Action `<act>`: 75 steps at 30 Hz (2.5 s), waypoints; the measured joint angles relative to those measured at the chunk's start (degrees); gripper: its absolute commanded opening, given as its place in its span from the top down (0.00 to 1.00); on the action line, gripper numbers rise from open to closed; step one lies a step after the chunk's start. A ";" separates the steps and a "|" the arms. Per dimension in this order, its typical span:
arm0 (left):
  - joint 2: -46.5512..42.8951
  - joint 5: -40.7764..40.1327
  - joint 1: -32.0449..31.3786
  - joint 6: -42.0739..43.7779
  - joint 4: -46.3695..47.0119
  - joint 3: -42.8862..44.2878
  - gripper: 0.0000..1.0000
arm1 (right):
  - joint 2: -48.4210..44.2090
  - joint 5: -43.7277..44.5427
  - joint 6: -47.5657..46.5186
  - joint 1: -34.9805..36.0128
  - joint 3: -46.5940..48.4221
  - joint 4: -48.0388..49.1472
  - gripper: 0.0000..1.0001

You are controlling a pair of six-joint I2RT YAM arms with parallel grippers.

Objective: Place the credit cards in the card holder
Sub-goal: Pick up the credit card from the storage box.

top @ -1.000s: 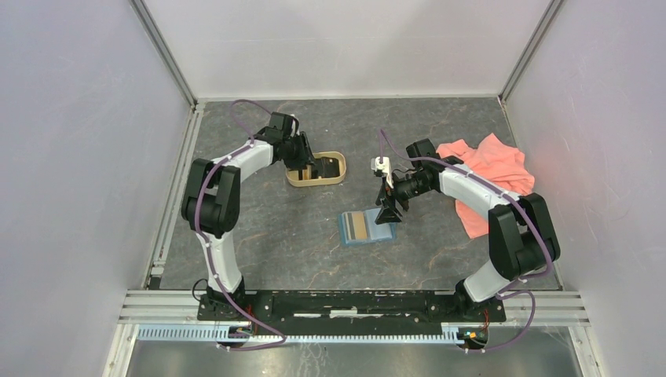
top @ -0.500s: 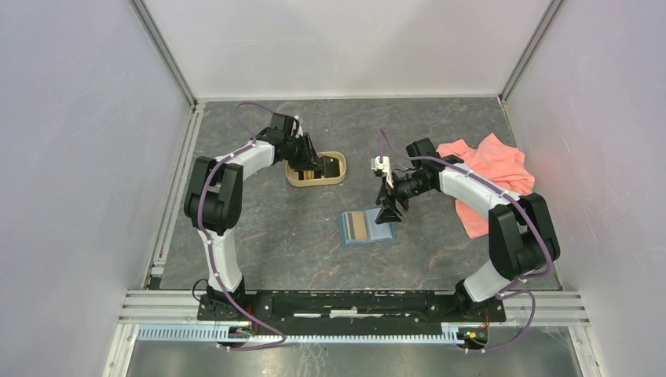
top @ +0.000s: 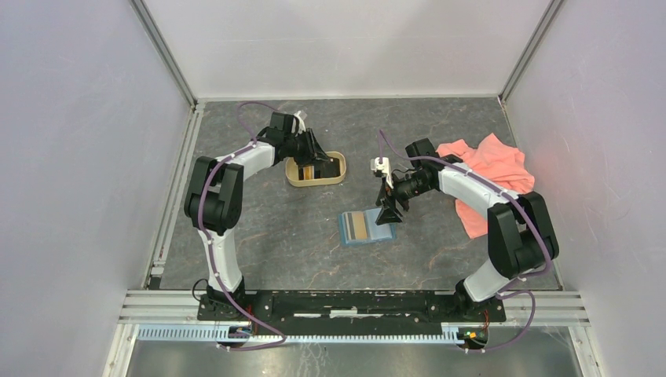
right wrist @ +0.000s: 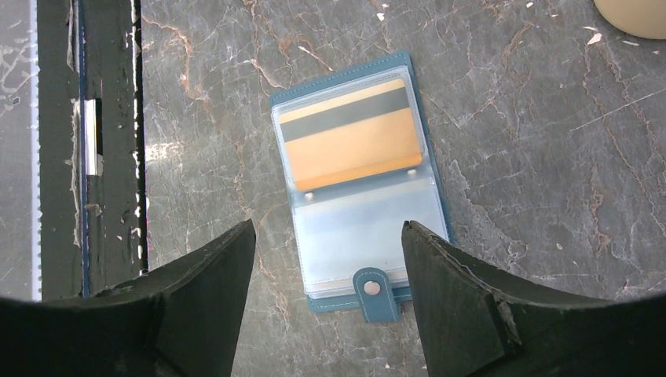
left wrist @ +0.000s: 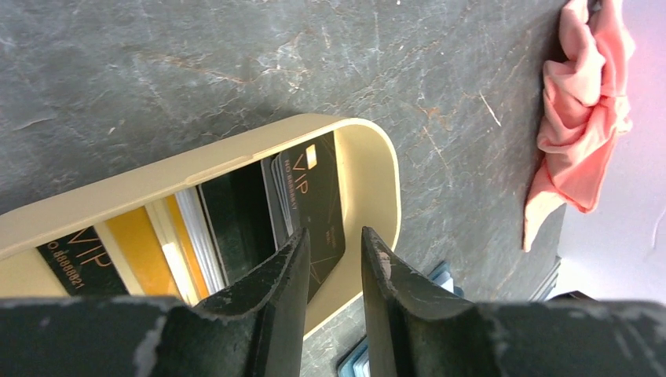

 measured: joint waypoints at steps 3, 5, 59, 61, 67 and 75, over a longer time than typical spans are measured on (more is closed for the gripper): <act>0.20 1.01 0.00 -0.48 0.92 -0.07 0.63 | 0.22 0.00 -0.04 0.00 0.11 -0.07 0.25; 0.39 0.98 -0.02 -0.48 1.01 -0.07 0.61 | 0.22 0.00 -0.13 0.00 0.13 -0.09 0.25; 2.78 6.08 -0.92 -4.83 7.10 -0.61 0.57 | 0.59 -0.07 -1.53 -0.22 0.76 -1.57 0.25; 2.78 7.13 -0.94 -5.42 8.04 -0.61 0.57 | 0.59 -0.09 -1.55 -0.24 0.85 -1.75 0.25; 3.65 10.16 -1.77 -7.80 11.74 -0.61 0.58 | 0.59 -0.46 -1.66 -0.44 0.96 -2.21 0.25; 6.40 10.08 -2.82 -8.04 10.14 -0.15 0.55 | 0.59 -0.70 -2.12 -0.46 0.96 -2.58 0.25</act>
